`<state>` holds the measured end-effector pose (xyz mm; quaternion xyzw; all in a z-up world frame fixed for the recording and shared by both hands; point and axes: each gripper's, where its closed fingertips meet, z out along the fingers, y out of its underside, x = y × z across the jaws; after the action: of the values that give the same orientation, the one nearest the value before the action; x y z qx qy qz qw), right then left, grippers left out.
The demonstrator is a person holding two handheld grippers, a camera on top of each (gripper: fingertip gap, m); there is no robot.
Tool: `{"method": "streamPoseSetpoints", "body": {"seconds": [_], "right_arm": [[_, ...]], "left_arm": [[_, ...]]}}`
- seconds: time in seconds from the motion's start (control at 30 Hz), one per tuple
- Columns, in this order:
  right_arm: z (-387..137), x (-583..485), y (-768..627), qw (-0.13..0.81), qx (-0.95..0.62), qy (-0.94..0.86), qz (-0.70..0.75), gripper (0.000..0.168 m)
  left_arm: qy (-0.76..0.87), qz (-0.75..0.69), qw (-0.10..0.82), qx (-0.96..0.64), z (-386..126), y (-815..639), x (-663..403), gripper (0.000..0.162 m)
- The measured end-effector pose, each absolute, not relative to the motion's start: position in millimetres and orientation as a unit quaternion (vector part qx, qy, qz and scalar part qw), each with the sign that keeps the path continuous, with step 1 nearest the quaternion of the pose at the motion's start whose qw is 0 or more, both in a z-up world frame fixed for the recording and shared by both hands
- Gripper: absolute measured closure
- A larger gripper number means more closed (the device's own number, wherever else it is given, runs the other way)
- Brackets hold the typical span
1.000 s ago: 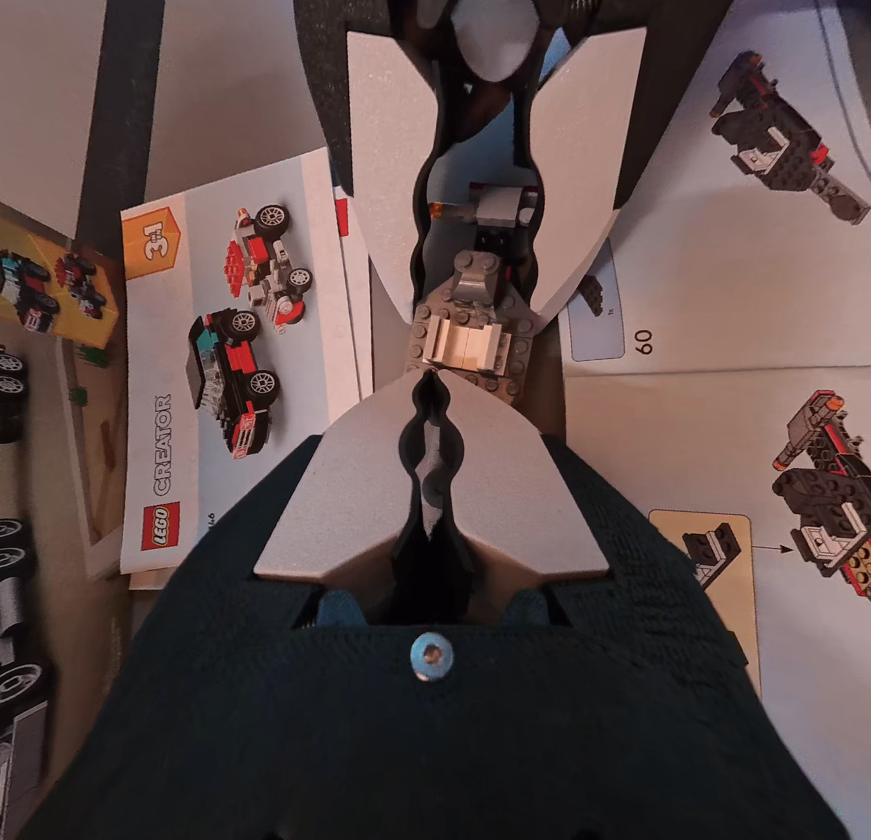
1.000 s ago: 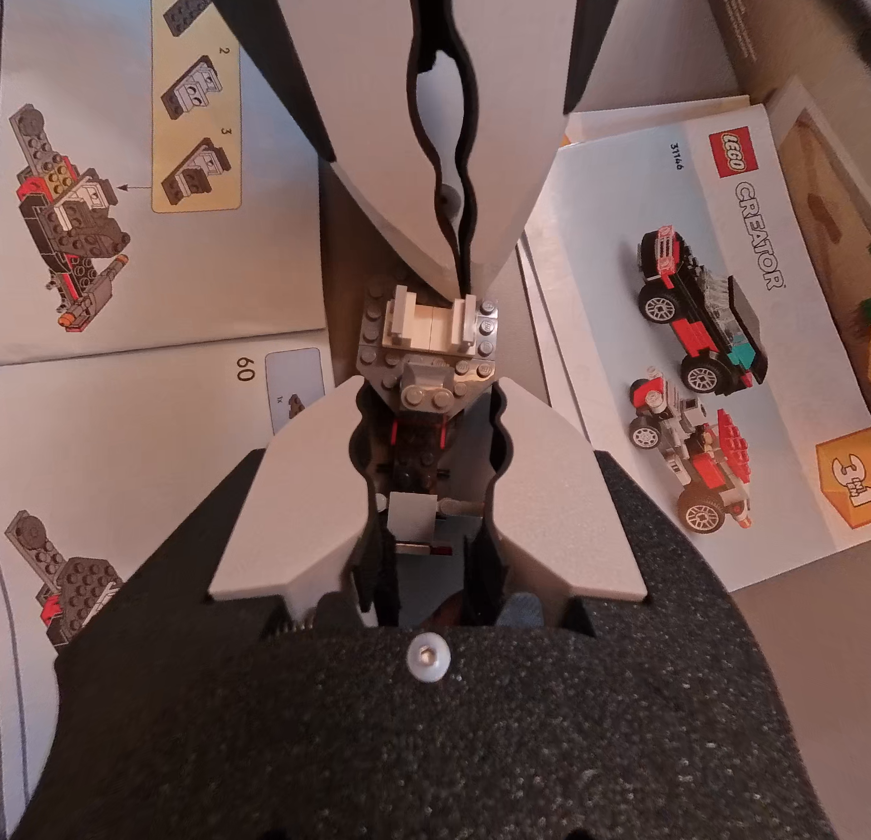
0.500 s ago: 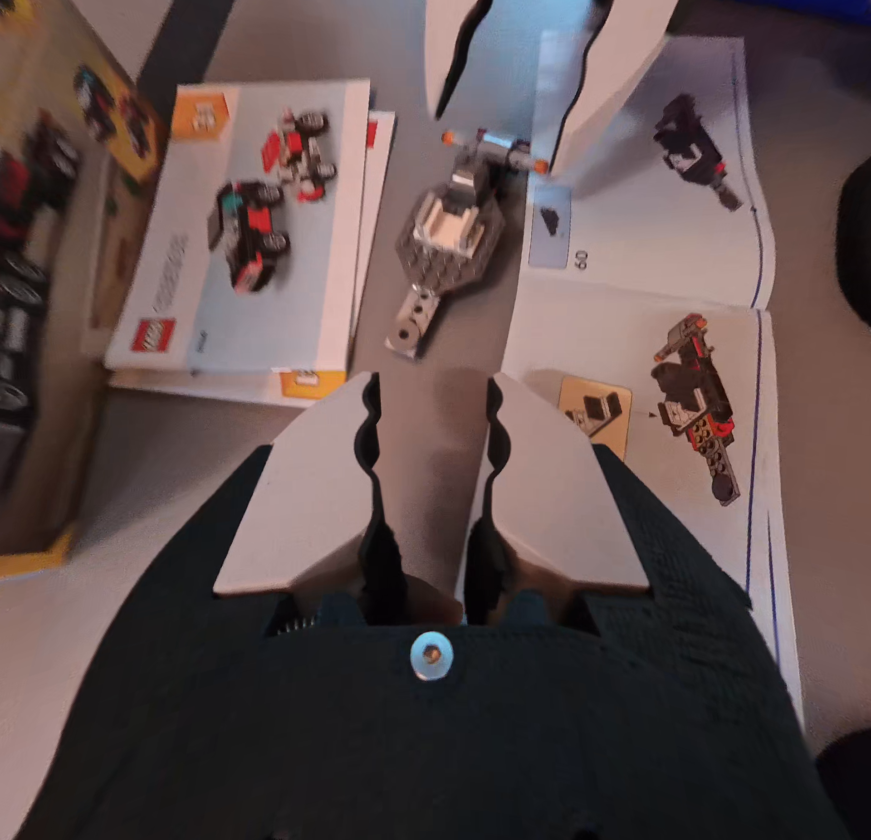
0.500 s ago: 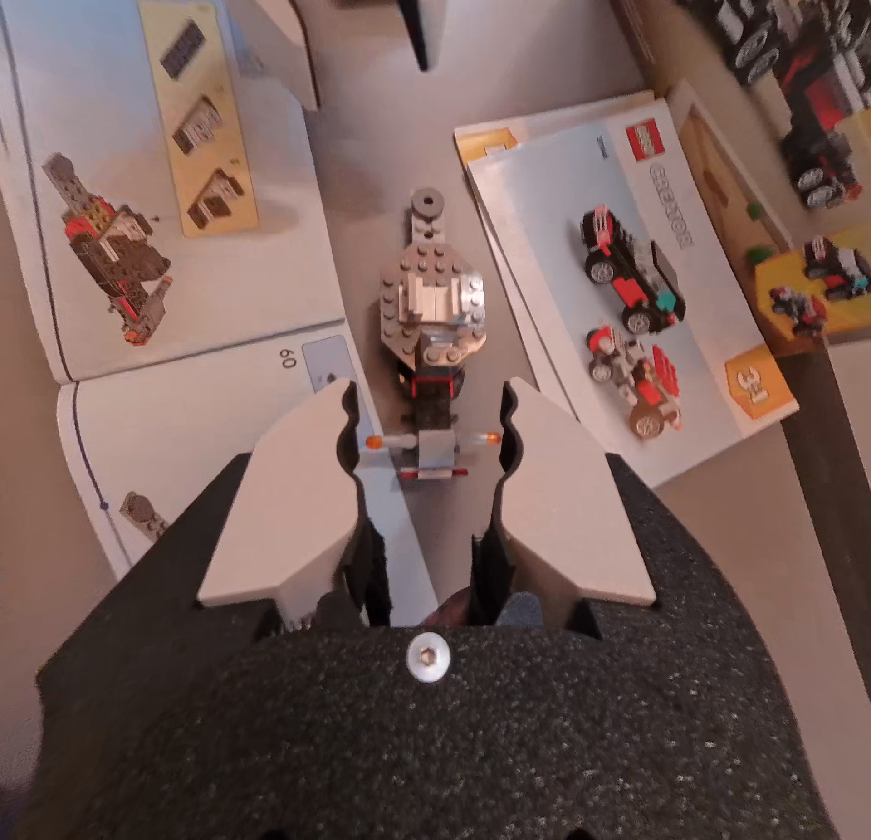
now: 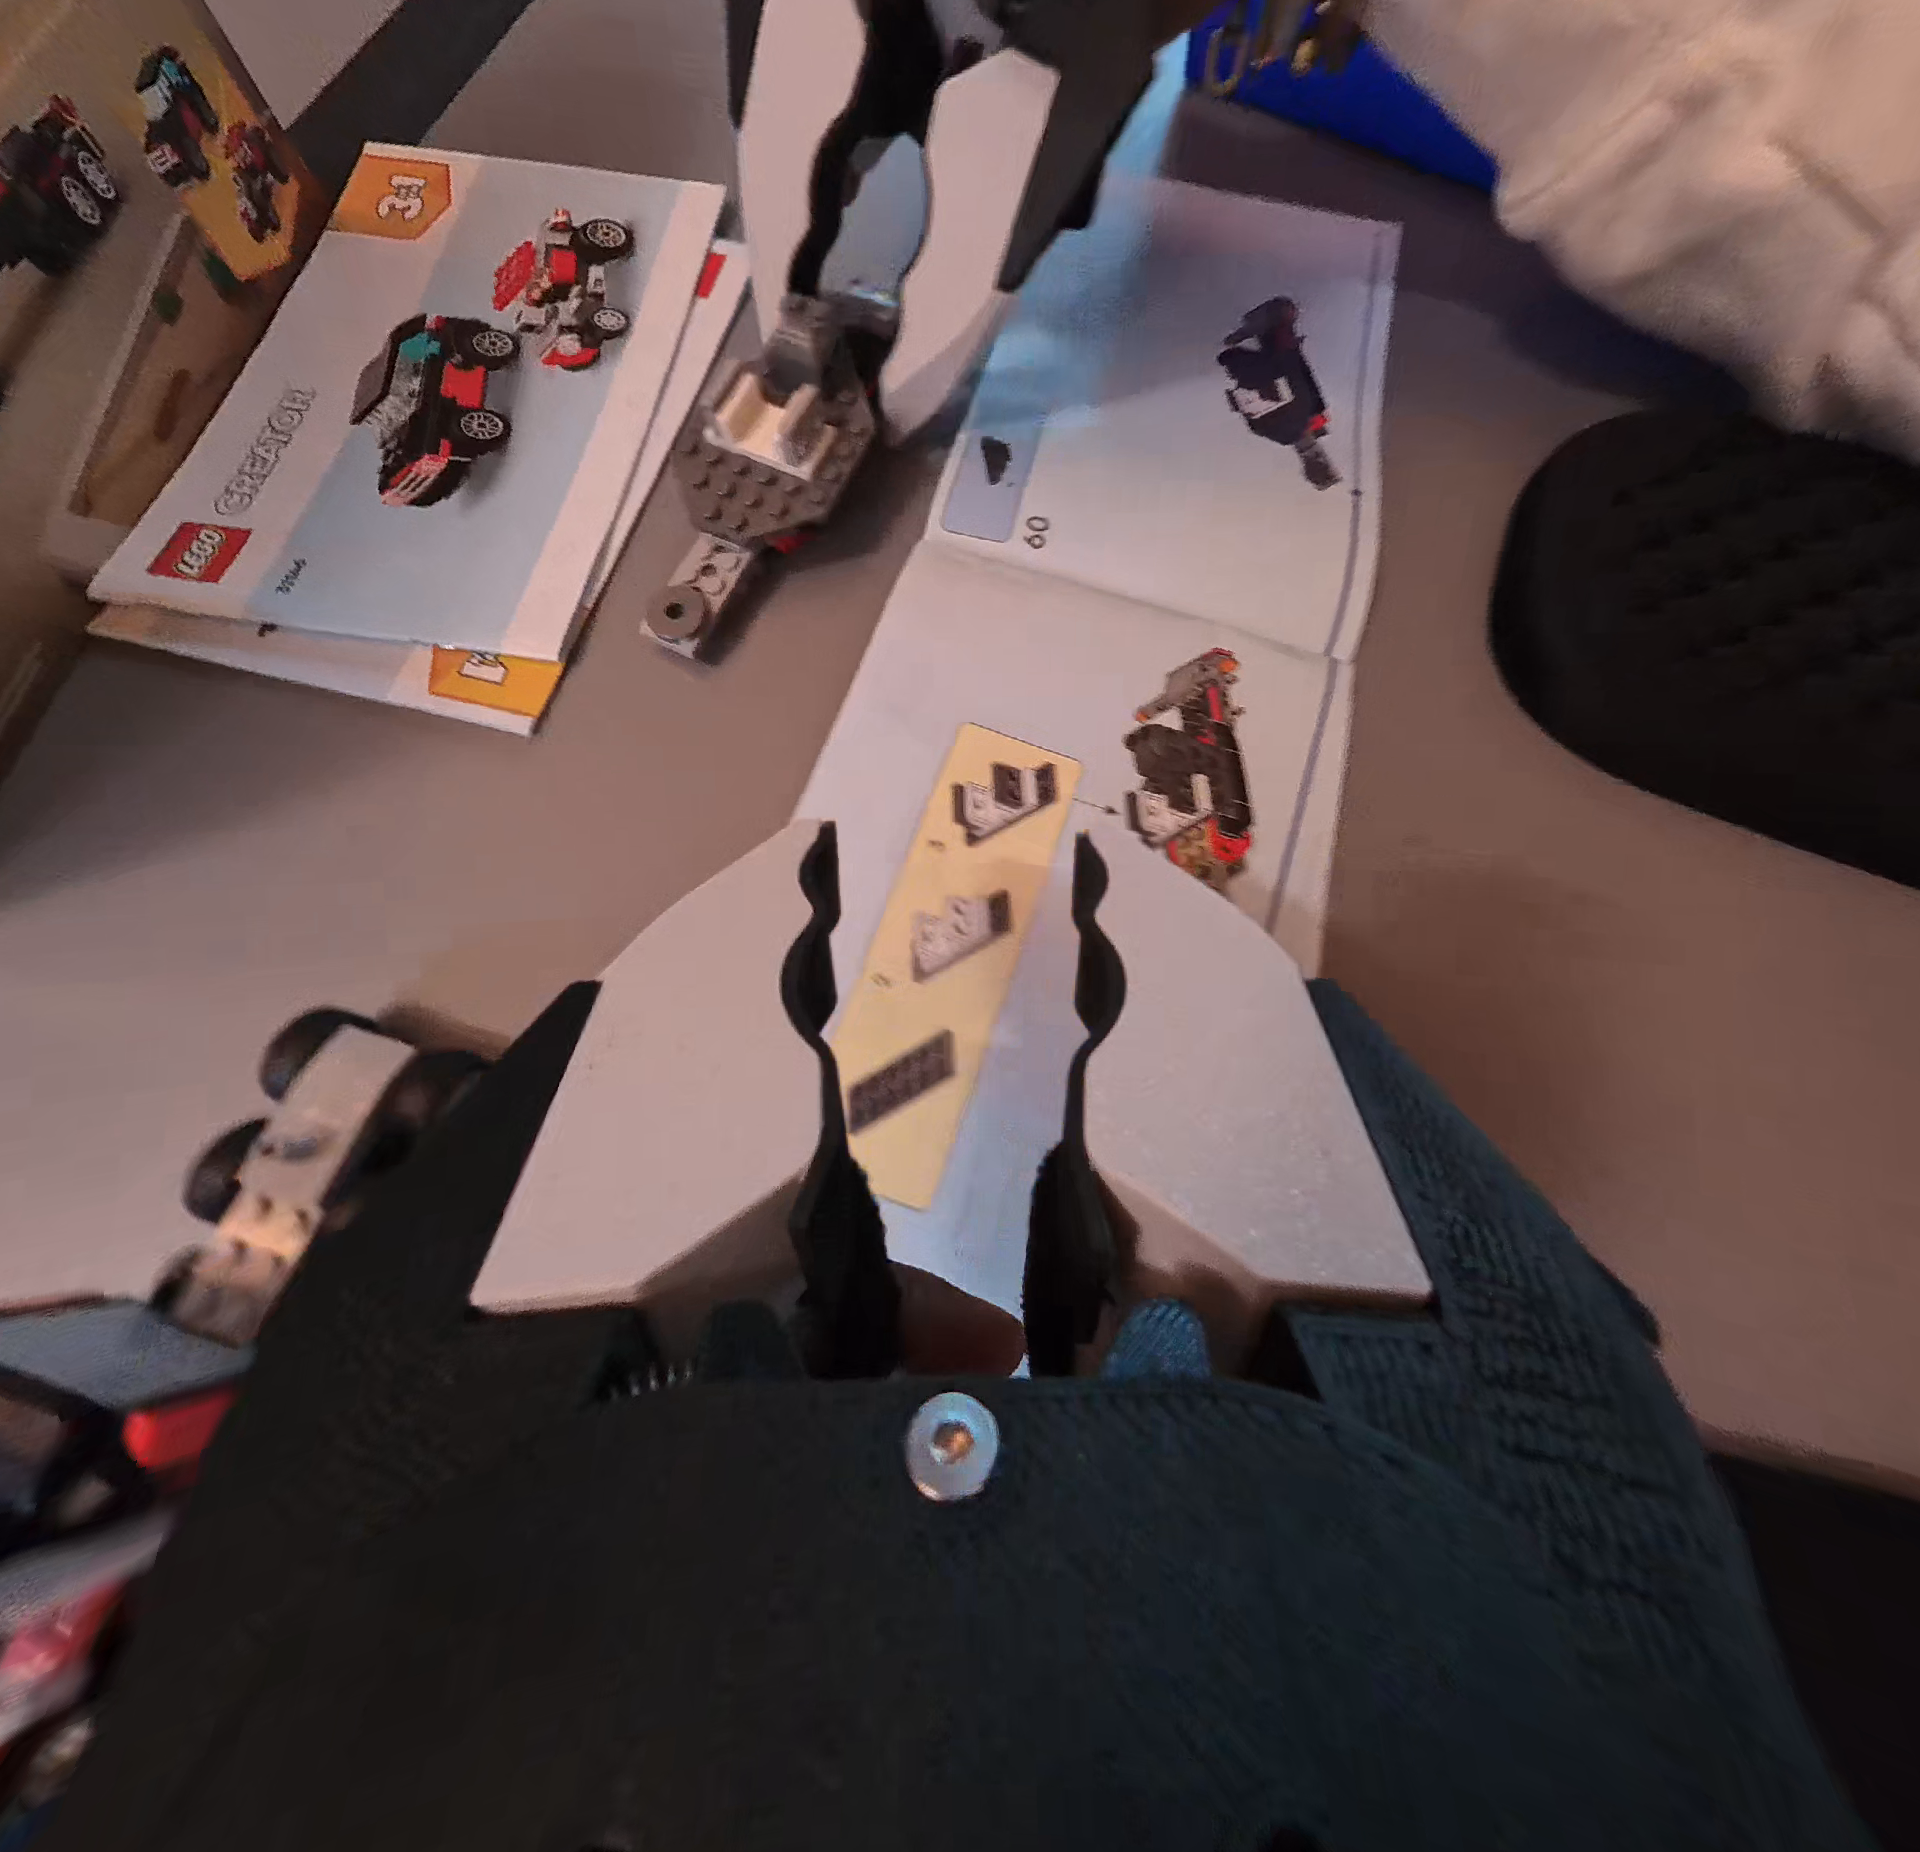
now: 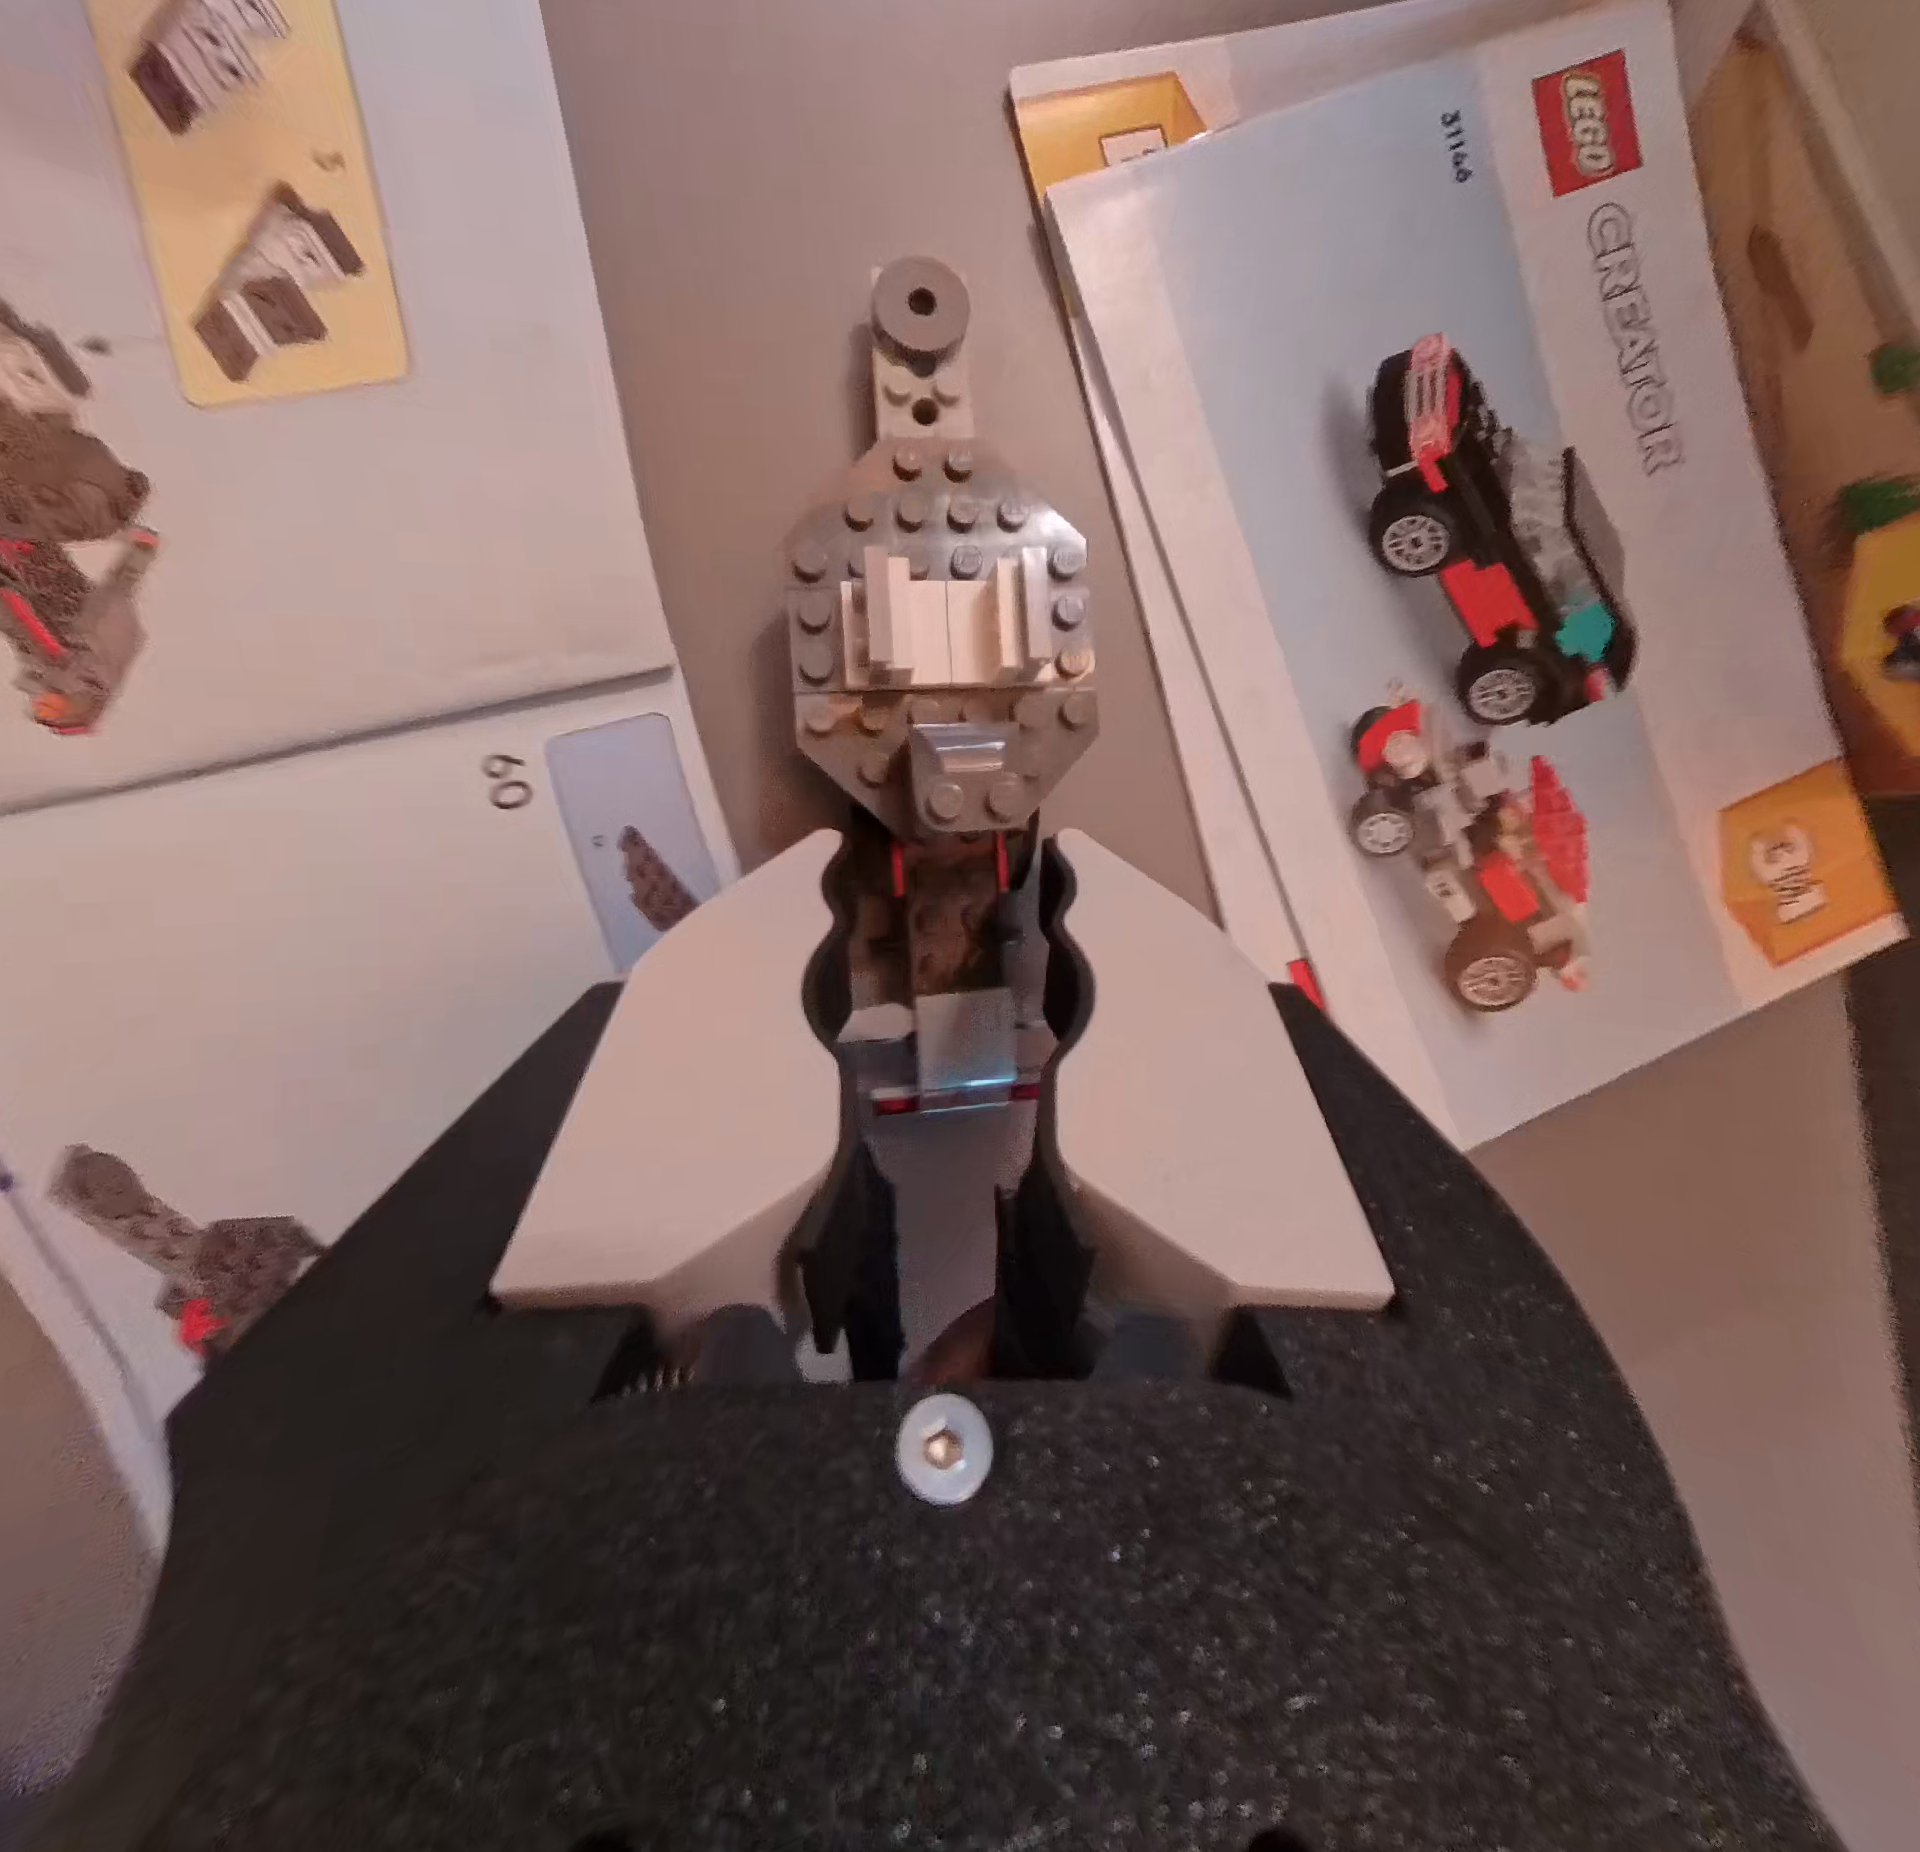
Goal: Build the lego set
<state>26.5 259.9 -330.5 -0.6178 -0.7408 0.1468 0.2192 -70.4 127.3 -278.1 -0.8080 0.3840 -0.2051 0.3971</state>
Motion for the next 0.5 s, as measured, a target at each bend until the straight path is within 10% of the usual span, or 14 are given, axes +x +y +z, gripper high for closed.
{"method": "streamPoseSetpoints", "body": {"seconds": [0.5], "right_arm": [[-260,57,200,0.26,-0.707,-0.648,0.109,0.113]], "left_arm": [[0.319,-0.145,0.378,-0.857,-311,83,-106,0.118]]}}
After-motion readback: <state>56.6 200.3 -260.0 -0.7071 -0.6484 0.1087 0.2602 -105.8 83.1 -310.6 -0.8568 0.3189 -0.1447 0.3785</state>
